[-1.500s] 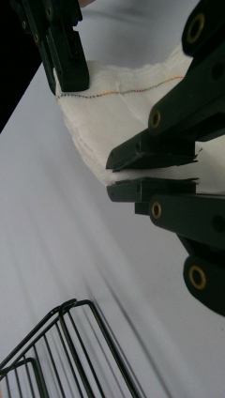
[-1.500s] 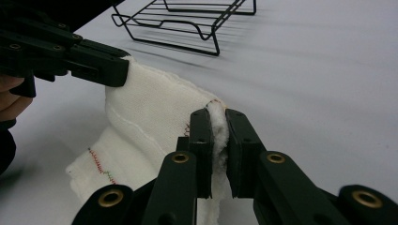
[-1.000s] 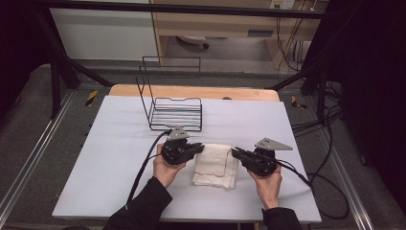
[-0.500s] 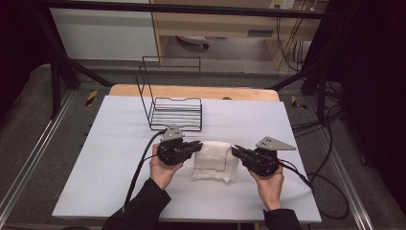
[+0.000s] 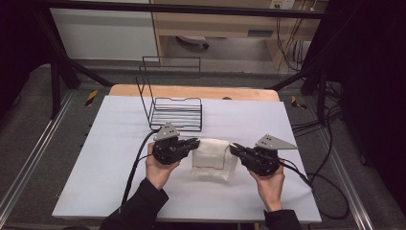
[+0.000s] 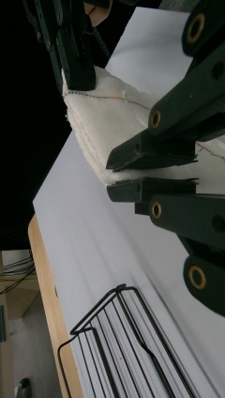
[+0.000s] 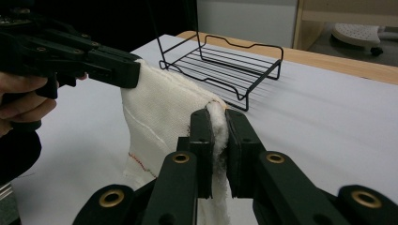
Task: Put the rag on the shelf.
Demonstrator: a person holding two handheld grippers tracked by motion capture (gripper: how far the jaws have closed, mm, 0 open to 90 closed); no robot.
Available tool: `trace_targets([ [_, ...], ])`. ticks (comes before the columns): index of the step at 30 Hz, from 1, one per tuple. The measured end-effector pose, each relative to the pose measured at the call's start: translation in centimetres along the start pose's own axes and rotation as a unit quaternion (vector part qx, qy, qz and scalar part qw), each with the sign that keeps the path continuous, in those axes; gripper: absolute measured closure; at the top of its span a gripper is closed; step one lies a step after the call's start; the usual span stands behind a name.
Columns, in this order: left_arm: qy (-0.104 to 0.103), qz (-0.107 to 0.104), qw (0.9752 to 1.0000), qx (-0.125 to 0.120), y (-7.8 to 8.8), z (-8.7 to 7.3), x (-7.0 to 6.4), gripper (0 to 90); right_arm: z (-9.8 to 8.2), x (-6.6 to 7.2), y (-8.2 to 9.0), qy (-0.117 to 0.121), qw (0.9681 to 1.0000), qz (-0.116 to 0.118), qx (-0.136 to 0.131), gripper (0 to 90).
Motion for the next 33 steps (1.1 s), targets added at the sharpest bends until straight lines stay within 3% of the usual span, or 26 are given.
trace_targets([
  [17,-0.004,0.013,0.9997,-0.022,2.0,2.1,1.0,82.7,2.4,1.2,-0.8,0.011,0.9998,0.005,-0.017,82.4],
  [33,-0.007,0.033,0.9974,-0.064,4.5,4.6,2.4,82.8,6.1,2.8,-1.9,0.036,0.9982,0.008,-0.046,82.4],
])
Point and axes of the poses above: each handheld gripper's, and its own axes: y roughly backward along the jaws, z roughly out of its top, x roughly to its left, the point moved 10 cm from there along -y, roughly forward along the jaws, and after that the axes turned 3 degrees about -x, right-handed, at the moved point
